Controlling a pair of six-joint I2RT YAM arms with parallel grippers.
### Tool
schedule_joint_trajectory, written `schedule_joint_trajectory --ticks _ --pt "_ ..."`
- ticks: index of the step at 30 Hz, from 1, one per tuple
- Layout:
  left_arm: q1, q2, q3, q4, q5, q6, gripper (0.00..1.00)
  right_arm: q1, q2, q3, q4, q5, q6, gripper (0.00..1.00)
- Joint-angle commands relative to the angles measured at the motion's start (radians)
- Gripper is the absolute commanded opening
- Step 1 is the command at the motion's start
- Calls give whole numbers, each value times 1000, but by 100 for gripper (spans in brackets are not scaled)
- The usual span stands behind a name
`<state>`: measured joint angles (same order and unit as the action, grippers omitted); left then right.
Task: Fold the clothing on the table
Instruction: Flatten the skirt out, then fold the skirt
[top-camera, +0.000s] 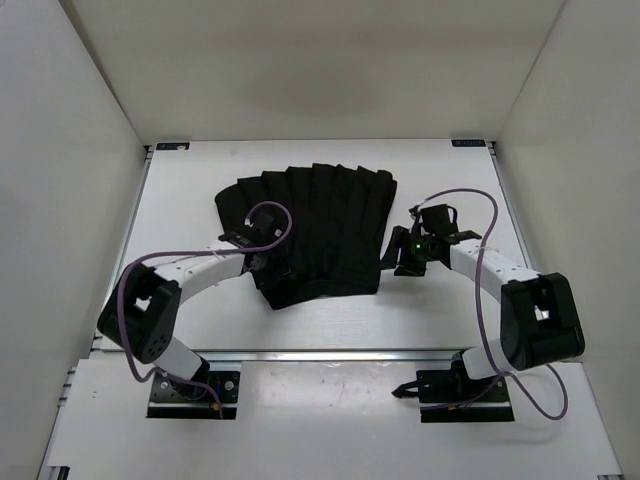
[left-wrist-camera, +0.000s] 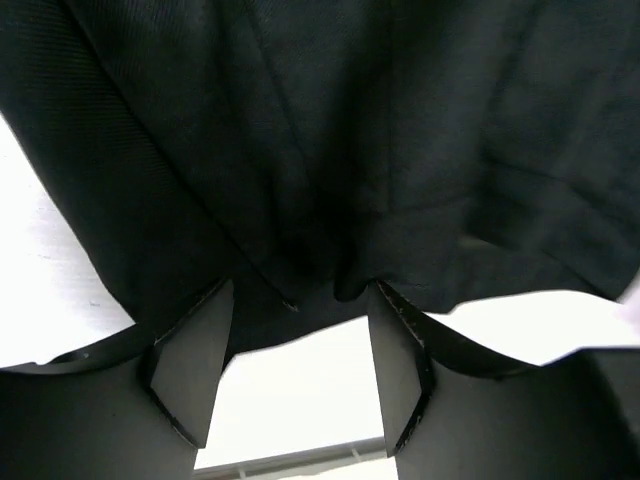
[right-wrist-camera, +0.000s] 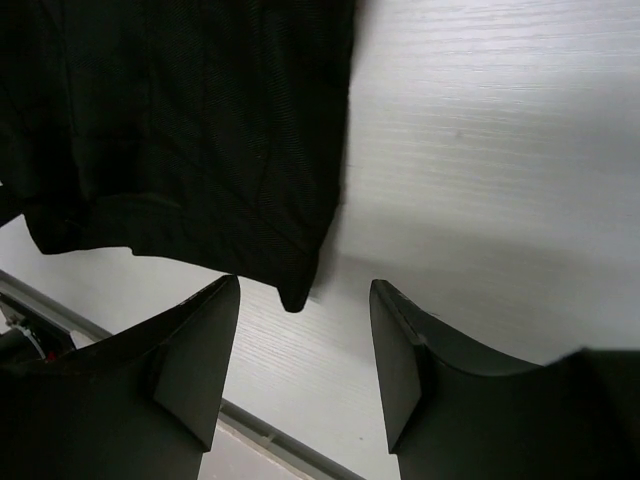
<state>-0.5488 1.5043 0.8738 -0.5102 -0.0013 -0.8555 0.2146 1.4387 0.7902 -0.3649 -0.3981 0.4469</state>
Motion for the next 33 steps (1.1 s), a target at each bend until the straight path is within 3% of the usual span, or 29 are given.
schedule_joint_trajectory --ticks 1,9,11,14,16,17,21,23,24,29,33 --pt "-20 31 28 -59 -55 -10 67 20 2 14 55 -1 30 52" --pt "-53 140 33 -94 -62 -20 68 45 48 15 53 24 24 53" --pt "-40 146 8 -77 -51 -27 58 52 60 26 47 34 22 53" --pt "-28 158 -2 -67 -48 -27 33 68 78 29 47 48 21 53" --pt "-33 166 5 -70 -49 -25 6 87 88 17 70 48 39 53" --pt "-36 166 7 -68 -49 -28 0 88 92 18 73 54 56 53" --pt "-31 149 -1 -50 -32 -31 0 117 141 40 87 59 64 51" --pt "-30 139 -4 -44 -26 -31 0 121 164 58 80 61 62 6" --pt "-25 126 -9 -44 -19 -28 0 121 172 66 70 44 58 0" --pt "32 27 -36 -47 35 -13 0 76 120 73 8 42 33 0" --pt "95 -106 -124 -47 70 -5 20 17 31 -5 -26 27 10 1"
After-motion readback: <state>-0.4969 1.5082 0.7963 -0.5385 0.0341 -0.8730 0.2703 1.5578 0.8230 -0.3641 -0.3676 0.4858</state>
